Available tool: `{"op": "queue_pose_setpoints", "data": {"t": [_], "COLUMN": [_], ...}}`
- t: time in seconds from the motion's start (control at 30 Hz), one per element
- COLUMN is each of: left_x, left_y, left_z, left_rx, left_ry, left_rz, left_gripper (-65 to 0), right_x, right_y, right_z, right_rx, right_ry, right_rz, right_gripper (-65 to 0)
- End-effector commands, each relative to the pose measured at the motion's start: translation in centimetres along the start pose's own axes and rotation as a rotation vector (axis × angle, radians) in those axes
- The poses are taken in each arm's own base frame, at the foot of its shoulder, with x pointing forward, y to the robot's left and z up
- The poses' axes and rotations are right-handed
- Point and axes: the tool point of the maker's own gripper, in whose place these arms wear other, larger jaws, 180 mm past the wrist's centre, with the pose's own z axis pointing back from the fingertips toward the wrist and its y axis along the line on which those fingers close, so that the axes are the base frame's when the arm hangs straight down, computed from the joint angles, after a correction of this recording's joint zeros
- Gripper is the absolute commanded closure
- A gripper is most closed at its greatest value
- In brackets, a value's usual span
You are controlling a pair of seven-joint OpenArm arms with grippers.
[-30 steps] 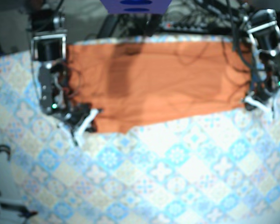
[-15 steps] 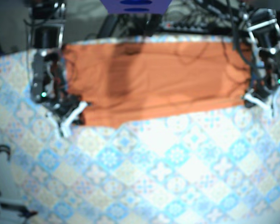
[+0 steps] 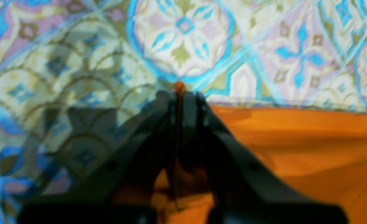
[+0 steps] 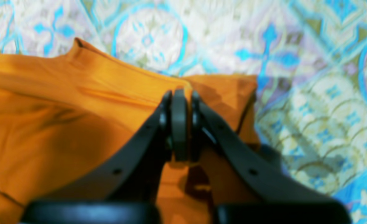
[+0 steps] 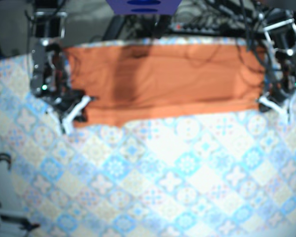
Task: Fold the T-shirt properly
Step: 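Drag both grippers toward the robot, folding the shirt into a strip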
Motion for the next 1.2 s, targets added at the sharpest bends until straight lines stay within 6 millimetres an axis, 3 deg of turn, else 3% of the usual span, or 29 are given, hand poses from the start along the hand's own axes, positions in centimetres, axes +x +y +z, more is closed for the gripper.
{"op": "queue_pose_setpoints", "data": {"t": [0.0,0.27,0.5,0.97,1.17], "left_x": [2.4,0.3,0.8,0.7,-0.3], "left_y": [0.5,1.2,0.4,0.3,-1.1], "left_z": [0.7,1.1,2.2,2.2,1.4], "left_rx": [0.008,0.020,0.017,0.016,-0.017], "left_ry": [-0.058,-0.016,-0.036,-0.033,0.008], "left_rz": [-0.026,-0.024,-0.096,-0.101,-0.138], "left_gripper": [0.0,0.0,0.0,0.0,0.0], "right_x": [1.8,0.4,-0.9,-3.1,-3.8], "right_y": [-0.5,0.3,0.0,0.9,2.7], "right_z": [0.6,1.8,2.8,5.0,5.6], "right_rx": [-0.012,-0.009,-0.062,-0.098,-0.079], "right_ry": [-0.053,-0.043,-0.029,-0.007,-0.013], "right_rz": [0.019,0.030,-0.003,-0.028,-0.056], "right_gripper": [0.0,0.0,0.0,0.0,0.0]}}
